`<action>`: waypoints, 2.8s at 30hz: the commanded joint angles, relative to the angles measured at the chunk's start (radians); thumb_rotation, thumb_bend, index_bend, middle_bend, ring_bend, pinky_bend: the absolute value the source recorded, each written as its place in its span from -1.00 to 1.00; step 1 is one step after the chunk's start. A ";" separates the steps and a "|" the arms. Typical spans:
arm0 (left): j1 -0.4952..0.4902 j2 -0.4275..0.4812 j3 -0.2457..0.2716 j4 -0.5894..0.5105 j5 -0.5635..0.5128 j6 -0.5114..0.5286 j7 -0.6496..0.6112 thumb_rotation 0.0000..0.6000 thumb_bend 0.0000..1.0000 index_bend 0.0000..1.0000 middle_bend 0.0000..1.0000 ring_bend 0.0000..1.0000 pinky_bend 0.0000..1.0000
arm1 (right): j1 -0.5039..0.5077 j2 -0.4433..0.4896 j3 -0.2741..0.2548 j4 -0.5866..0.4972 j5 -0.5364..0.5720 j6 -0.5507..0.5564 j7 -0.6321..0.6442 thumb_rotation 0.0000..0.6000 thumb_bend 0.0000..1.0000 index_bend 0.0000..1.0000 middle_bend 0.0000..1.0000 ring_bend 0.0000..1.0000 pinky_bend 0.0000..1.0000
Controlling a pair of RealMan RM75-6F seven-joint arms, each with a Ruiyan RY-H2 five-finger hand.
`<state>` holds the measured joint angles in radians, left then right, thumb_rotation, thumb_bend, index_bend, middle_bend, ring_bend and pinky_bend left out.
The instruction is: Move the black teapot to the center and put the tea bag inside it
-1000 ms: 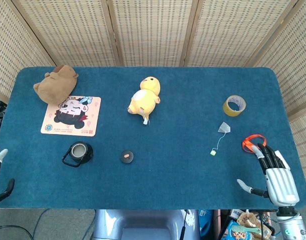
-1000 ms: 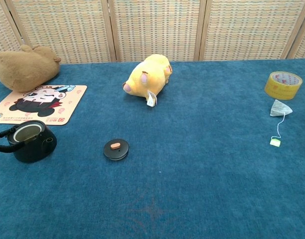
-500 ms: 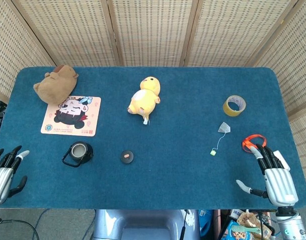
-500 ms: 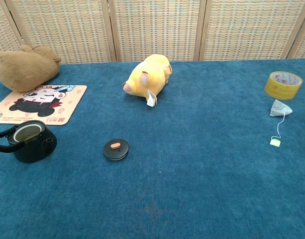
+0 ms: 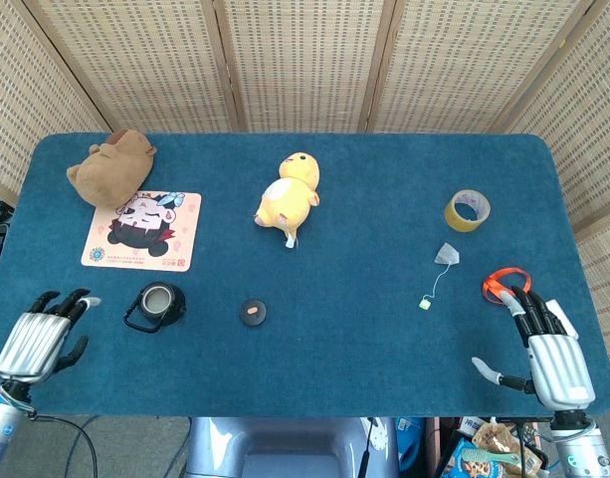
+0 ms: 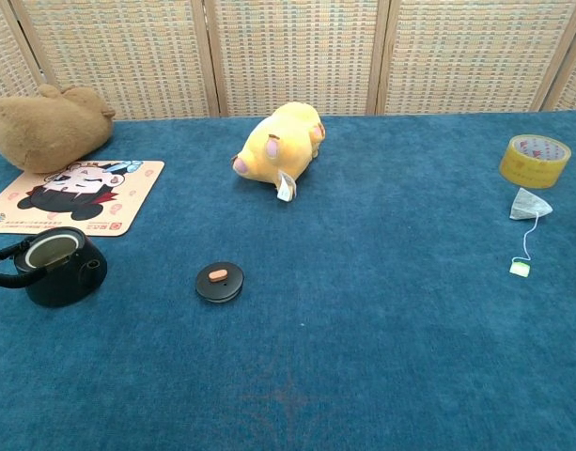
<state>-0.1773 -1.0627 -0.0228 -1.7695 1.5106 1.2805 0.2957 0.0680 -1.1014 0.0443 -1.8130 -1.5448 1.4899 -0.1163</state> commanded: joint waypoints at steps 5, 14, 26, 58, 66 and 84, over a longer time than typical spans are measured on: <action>-0.026 -0.034 0.006 0.029 -0.001 -0.028 0.028 1.00 -0.12 -0.33 -0.55 -0.27 -0.53 | -0.004 0.002 -0.002 0.002 0.006 0.000 0.001 -0.18 -0.29 -0.86 -0.75 -0.97 -0.53; -0.056 -0.071 0.005 0.047 -0.061 -0.080 0.063 1.00 -0.12 -0.32 -0.97 -1.00 -1.00 | -0.004 0.001 -0.002 0.003 0.007 -0.002 0.000 -0.19 -0.29 -0.86 -0.75 -0.97 -0.53; -0.076 -0.159 0.007 0.101 -0.092 -0.093 0.055 1.00 -0.13 -0.31 -1.00 -1.00 -1.00 | -0.007 0.012 0.000 0.000 0.014 0.001 0.003 -0.20 -0.29 -0.86 -0.75 -0.97 -0.53; -0.119 -0.292 -0.001 0.176 -0.142 -0.105 0.056 1.00 -0.26 -0.18 -1.00 -1.00 -1.00 | -0.020 0.033 0.004 0.002 0.028 0.011 0.021 -0.19 -0.29 -0.86 -0.75 -0.97 -0.53; -0.132 -0.316 -0.006 0.192 -0.156 -0.115 0.038 1.00 -0.25 -0.09 -1.00 -1.00 -1.00 | -0.025 0.031 0.002 0.000 0.030 0.014 0.014 -0.19 -0.29 -0.86 -0.75 -0.97 -0.53; -0.141 -0.332 0.004 0.201 -0.177 -0.127 0.016 1.00 -0.25 0.11 -1.00 -1.00 -1.00 | -0.024 0.029 0.002 -0.002 0.025 0.013 0.012 -0.20 -0.29 -0.86 -0.75 -0.97 -0.53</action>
<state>-0.3178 -1.3945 -0.0187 -1.5681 1.3337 1.1529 0.3118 0.0440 -1.0721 0.0460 -1.8150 -1.5202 1.5027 -0.1040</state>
